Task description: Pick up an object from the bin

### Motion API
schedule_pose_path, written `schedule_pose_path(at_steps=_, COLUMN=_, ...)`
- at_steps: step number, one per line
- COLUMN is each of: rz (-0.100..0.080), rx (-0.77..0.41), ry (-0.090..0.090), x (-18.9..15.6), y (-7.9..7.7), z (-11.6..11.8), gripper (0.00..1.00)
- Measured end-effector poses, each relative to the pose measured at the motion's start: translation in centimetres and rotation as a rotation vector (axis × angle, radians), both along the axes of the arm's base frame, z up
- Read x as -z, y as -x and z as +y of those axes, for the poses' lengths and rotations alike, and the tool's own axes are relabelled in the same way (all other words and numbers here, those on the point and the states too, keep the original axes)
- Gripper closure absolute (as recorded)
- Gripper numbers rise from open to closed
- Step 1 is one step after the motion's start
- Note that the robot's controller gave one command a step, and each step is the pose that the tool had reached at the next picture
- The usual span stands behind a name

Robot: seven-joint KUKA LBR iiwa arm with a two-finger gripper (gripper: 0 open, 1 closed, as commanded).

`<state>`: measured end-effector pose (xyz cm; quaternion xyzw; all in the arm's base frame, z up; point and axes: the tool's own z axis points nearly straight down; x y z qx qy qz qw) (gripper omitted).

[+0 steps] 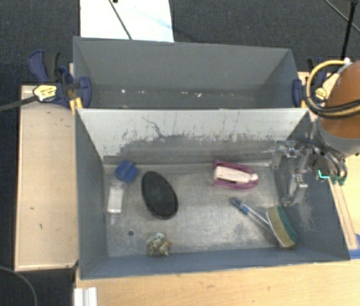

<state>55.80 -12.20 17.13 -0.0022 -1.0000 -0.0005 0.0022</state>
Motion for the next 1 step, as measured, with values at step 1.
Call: schedule_pose_path(at_steps=1, rz=-0.006, rx=-0.300, ry=0.001, x=8.69, y=5.65, z=-2.70, gripper=0.00)
